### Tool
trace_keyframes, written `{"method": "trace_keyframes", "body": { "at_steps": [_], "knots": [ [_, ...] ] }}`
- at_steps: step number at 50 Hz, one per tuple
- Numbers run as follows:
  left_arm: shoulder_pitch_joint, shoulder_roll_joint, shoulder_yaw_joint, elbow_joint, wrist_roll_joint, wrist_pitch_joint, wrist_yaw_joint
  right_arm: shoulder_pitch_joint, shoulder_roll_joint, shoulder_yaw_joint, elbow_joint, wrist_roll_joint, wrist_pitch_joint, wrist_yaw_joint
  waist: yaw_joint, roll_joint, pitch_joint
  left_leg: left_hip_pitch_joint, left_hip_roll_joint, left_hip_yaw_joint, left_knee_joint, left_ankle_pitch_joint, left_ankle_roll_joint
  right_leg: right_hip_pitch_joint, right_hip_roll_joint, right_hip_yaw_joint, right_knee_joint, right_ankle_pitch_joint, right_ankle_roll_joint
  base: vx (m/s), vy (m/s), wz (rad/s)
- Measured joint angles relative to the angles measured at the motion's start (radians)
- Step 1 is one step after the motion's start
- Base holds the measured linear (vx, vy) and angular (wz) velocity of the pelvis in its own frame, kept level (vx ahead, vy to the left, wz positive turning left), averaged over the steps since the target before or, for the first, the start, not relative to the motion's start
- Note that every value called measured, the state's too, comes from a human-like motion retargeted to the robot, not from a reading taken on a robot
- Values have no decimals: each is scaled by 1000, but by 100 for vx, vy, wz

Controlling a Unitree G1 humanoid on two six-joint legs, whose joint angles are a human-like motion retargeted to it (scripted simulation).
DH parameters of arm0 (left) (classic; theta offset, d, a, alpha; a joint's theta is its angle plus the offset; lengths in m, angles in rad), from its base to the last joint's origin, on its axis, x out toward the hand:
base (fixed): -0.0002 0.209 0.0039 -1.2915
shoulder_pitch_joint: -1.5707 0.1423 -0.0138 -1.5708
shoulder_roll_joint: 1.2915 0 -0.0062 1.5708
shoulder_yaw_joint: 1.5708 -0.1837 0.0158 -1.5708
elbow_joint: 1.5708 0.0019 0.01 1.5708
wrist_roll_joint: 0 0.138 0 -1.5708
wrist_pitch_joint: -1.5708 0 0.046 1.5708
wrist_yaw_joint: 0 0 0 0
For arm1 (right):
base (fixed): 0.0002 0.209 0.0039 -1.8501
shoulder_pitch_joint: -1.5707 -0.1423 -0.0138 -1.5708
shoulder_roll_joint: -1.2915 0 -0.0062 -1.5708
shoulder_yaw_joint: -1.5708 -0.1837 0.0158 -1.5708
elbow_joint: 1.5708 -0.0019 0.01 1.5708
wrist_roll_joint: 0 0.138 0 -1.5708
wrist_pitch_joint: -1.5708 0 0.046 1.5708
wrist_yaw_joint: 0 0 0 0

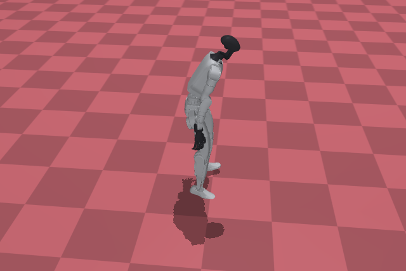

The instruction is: Upper body actions

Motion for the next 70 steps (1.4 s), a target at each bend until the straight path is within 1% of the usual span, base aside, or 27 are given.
{"method": "trace_keyframes", "body": {
  "at_steps": [2, 5, 7, 8, 10, 13, 15, 17, 18, 19, 20, 21, 22, 23, 26, 30, 33, 36, 41, 48, 52, 57, 62, 70],
  "knots": [
    [58, -49, 48, 73, -37, 6, 23, 60, 10, -69, 85, 126, -6, 27, -14, -9, -30, 93, -34, 1, -86, 17, 7, 78, -23, -28, -52, 4, 11, 43, 18, 21],
    [158, -81, 56, 173, -109, 26, 10, 148, -12, -111, 191, 267, 27, 124, -42, -13, -115, 177, -69, -6, -181, 39, 6, 144, -51, -76, -104, 8, 25, 36, 19, 31],
    [229, -98, 28, 210, -141, 49, -3, 231, -20, -116, 191, 300, 120, 212, -56, -14, -169, 230, -92, -21, -227, 44, 9, 188, -58, -91, -136, 11, 27, 45, 13, 24],
    [259, -107, 20, 212, -136, 49, -1, 260, -24, -111, 191, 293, 154, 245, -58, -16, -186, 254, -100, -16, -244, 45, 9, 208, -59, -93, -149, 13, 26, 38, 12, 5],
    [301, -124, 19, 205, -107, 44, 16, 300, -31, -98, 191, 264, 186, 280, -51, -17, -210, 293, -110, -5, -269, 48, 11, 244, -62, -108, -174, 19, 26, 25, 12, -10],
    [335, -149, 41, 168, -48, 30, 54, 327, -35, -59, 191, 174, 178, 267, -35, -19, -258, 342, -129, 9, -304, 50, 9, 288, -65, -140, -200, 13, 27, 23, 14, -17],
    [341, -157, 57, 140, -20, 24, 73, 320, -33, -31, 191, 106, 161, 244, -11, -23, -289, 351, -138, 35, -324, 57, 12, 277, -68, -99, -191, 7, 26, 14, 13, -115],
    [334, -157, 63, 107, -3, 34, 99, 307, -25, 3, 154, 23, 158, 237, 136, -28, -304, 329, -136, 185, -327, 84, 44, 246, -45, 57, -192, 21, 18, 13, 9, -273],
    [330, -153, 58, 99, 1, 39, 106, 301, -20, 14, 135, -3, 155, 239, 150, -27, -313, 328, -134, 199, -327, 86, 46, 246, -42, 67, -194, 22, 17, 7, 5, -66],
    [318, -144, 48, 91, 3, 50, 116, 290, -13, 25, 106, -31, 151, 252, 110, -24, -329, 338, -131, 162, -331, 78, 32, 253, -46, 26, -194, 15, 20, 3, 3, 145],
    [303, -131, 36, 84, 4, 64, 126, 277, -5, 35, 72, -59, 146, 270, 45, -19, -348, 353, -126, 99, -336, 65, 10, 264, -54, -40, -191, 4, 25, 2, 2, 268],
    [292, -122, 28, 77, 3, 69, 127, 268, 1, 46, 44, -68, 139, 291, -18, -16, -364, 357, -129, 45, -336, 56, 0, 274, -64, -96, -189, -5, 30, 3, 1, 262],
    [283, -114, 23, 70, 2, 73, 126, 257, 8, 58, 16, -74, 130, 311, -57, -14, -377, 359, -129, 16, -335, 50, -6, 282, -68, -129, -188, -10, 33, 6, 1, 128],
    [276, -109, 23, 60, 0, 75, 121, 247, 15, 74, -12, -74, 120, 329, -50, -12, -383, 357, -123, 36, -332, 54, -5, 282, -63, -114, -191, -8, 32, 7, 1, 23],
    [245, -88, 14, 30, -4, 80, 101, 219, 45, 96, -98, -55, 76, 361, -48, -6, -395, 373, -116, 33, -330, 46, -4, 293, -51, -109, -194, -6, 31, 6, -1, -24],
    [211, -64, 2, -5, -8, 68, 86, 196, 78, 133, -178, -16, 17, 391, -31, 8, -392, 411, -99, 39, -329, 39, -2, 326, -31, -96, -200, -4, 31, 12, -2, -26],
    [191, -67, 9, -19, -7, 69, 81, 190, 83, 161, -213, -25, -6, 434, -35, 8, -416, 414, -98, 36, -329, 36, -4, 332, -28, -98, -204, -7, 33, 8, 3, 8],
    [177, -79, 15, -23, -20, 69, 56, 192, 78, 184, -215, -56, -14, 440, -35, 10, -434, 416, -100, 28, -326, 31, -4, 339, -27, -100, -204, -13, 34, 8, 3, 8],
    [181, -91, 20, -11, -14, 55, 32, 202, 69, 185, -131, -95, 4, 410, -29, 12, -441, 426, -108, 15, -324, 24, 0, 352, -27, -100, -204, -20, 33, 6, 3, 6],
    [209, -95, 48, 79, 5, 57, 44, 212, 38, 124, 97, -82, 96, 353, -36, 13, -433, 443, -121, -6, -330, 20, 5, 378, -24, -117, -210, -27, 30, 3, 1, 8],
    [236, -91, 65, 130, 0, 75, 49, 236, 23, 88, 154, -49, 132, 329, -43, 17, -430, 444, -120, -8, -331, 20, 7, 384, -19, -119, -212, -30, 30, 0, 0, 0],
    [268, -89, 96, 169, -8, 97, 59, 270, 16, 55, 167, -24, 137, 327, -47, 16, -422, 448, -117, -5, -331, 19, 7, 389, -16, -122, -213, -31, 30, 0, 0, 0],
    [279, -93, 115, 176, -31, 114, 47, 277, 14, 54, 163, -34, 139, 327, -47, 14, -416, 450, -118, -1, -332, 19, 8, 389, -15, -120, -213, -31, 30, 0, 0, 0],
    [238, -88, 85, 137, -16, 117, 7, 244, 18, 87, 95, -39, 114, 356, -47, 16, -386, 442, -115, -4, -319, 16, 9, 378, -21, -114, -188, -41, 33, 0, 0, 0]
  ]
}}
